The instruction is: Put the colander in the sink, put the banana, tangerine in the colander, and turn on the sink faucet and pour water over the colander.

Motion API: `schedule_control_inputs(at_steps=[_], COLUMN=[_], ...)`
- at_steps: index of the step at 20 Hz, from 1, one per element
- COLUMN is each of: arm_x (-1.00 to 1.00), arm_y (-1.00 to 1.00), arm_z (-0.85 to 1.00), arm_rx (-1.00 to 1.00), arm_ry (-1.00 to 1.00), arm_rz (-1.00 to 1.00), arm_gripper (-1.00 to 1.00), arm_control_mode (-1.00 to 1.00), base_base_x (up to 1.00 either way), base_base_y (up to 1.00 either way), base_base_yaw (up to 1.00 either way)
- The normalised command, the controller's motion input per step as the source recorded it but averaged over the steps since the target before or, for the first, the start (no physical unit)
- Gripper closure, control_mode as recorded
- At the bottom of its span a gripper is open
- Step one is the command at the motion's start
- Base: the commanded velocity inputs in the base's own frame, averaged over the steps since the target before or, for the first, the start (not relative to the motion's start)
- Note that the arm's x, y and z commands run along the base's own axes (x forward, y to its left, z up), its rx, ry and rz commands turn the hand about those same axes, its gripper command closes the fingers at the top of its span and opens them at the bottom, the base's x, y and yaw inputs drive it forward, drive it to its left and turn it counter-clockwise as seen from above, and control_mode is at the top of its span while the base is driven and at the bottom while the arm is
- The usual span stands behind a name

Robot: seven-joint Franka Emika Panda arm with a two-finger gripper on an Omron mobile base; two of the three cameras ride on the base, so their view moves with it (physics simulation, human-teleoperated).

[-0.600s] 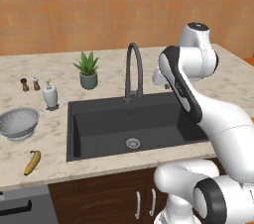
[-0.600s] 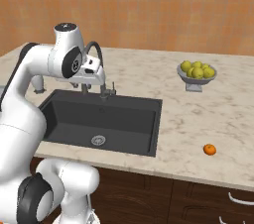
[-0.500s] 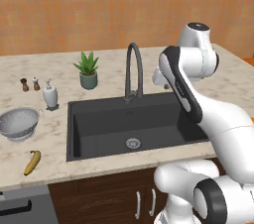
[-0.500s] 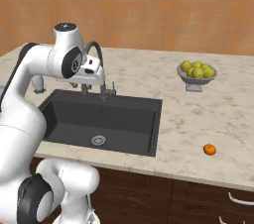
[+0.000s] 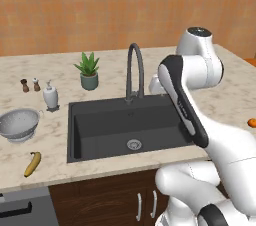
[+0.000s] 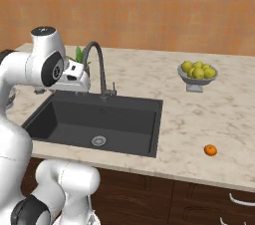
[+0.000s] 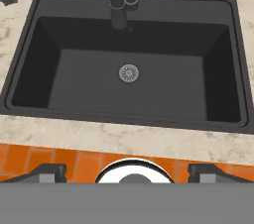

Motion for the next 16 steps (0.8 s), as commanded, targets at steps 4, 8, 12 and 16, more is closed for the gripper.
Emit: schedule_control_inputs(at_steps=[4, 8, 12, 16], arm_x=[-0.41, -0.16, 0.0, 0.07], arm_y=[0.87, 1.0, 0.98, 0.94], arm_z=[0.0, 0.0, 0.0, -0.01], arm_rx=[-0.01, -0.03, -0.02, 0.0], arm_ry=[0.0, 0.0, 0.0, 0.0], arm_rz=[0.0, 0.0, 0.0, -0.01], arm_gripper=[-1.0, -1.0, -1.0, -1.0], arm_control_mode=[-1.0, -1.0, -1.0, -1.0], base_base_x=[0.0, 0.0, 0.0, 0.0], base_base_y=[0.0, 0.0, 0.0, 0.0], base_base_yaw=[0.0, 0.0, 0.0, 0.0])
